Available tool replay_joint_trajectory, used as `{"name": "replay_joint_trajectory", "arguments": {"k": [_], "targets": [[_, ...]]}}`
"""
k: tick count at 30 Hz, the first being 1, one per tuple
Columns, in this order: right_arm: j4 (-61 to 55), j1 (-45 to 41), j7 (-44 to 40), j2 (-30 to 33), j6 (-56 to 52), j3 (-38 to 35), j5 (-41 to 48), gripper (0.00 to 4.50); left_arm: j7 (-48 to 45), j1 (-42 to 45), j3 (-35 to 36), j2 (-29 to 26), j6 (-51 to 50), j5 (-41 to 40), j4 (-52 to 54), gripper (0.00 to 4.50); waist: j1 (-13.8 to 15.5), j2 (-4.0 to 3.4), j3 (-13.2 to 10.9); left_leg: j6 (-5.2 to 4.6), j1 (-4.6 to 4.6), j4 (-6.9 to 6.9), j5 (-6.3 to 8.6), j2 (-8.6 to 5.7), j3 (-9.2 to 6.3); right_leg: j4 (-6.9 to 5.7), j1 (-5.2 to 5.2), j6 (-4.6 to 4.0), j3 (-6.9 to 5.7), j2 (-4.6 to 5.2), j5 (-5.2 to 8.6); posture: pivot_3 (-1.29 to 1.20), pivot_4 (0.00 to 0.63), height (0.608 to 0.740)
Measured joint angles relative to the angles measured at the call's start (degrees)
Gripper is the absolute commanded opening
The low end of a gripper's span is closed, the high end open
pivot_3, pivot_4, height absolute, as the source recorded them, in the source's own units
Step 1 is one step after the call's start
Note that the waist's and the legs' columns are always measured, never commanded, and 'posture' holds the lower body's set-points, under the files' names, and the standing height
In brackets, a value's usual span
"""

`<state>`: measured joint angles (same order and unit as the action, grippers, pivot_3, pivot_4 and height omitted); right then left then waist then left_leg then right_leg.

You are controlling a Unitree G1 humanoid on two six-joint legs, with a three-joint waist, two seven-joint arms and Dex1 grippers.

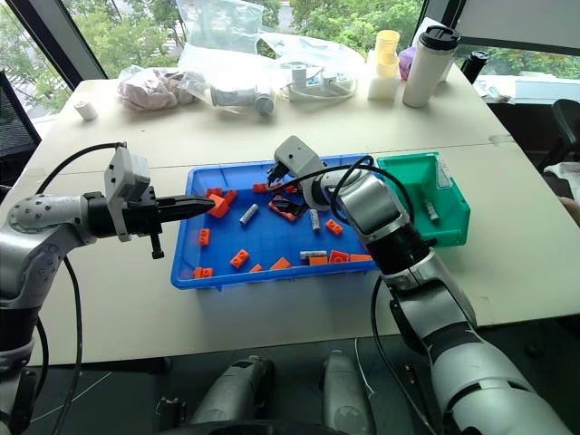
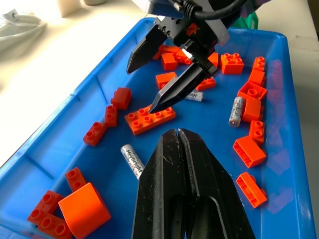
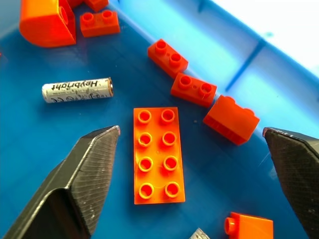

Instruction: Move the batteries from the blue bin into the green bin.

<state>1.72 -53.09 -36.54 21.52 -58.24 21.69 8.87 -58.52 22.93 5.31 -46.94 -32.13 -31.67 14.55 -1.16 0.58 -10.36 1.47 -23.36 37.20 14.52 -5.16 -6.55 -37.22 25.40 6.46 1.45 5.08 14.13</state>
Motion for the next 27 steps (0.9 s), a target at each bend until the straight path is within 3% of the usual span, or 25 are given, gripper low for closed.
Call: {"name": "replay_joint_trajectory", "arguments": {"k": [3, 7, 19, 27], "targets": [[-5.87, 2.09, -4.70, 1.35, 0.82, 2.39, 1.64, 4.46, -0.07, 0.01, 0.00, 0.00, 0.02, 0.01, -0.23, 0.00, -0.02, 0.00, 0.00, -0.01, 0.01, 0.01, 0.01, 0.00, 0.00, 0.00, -0.01, 0.00, 0.00, 0.00, 0.00, 0.00, 0.150, 0.740], [-5.81, 2.38, -6.52, -1.34, 1.44, 5.26, 2.01, 4.46, -0.24, 1.10, -0.01, 0.00, 0.21, 0.43, -1.57, 0.00, -0.22, 0.00, 0.00, 0.00, 0.02, 0.01, 0.00, 0.03, -0.01, -0.04, 0.00, 0.00, 0.00, -0.04, 0.00, 0.00, 0.150, 0.740], [13.87, -1.99, -0.35, -11.90, 5.38, 7.10, -4.14, 4.46, -0.43, -0.61, 1.14, -1.13, 0.22, 0.98, -1.42, 0.00, -0.13, 0.00, 0.00, 0.04, 0.02, -0.02, -0.02, 0.00, -0.01, -0.03, 0.04, 0.00, 0.01, -0.02, 0.00, 0.00, 0.150, 0.740], [16.61, -3.27, 1.56, -14.54, 5.41, 5.39, -5.43, 4.46, 0.28, -1.99, 2.42, -1.37, -0.09, 0.44, 0.61, 0.00, -0.39, 0.00, 0.00, 0.05, 0.02, -0.03, -0.02, 0.01, -0.02, -0.03, 0.03, 0.00, 0.00, -0.03, 0.00, 0.00, 0.150, 0.740]]}}
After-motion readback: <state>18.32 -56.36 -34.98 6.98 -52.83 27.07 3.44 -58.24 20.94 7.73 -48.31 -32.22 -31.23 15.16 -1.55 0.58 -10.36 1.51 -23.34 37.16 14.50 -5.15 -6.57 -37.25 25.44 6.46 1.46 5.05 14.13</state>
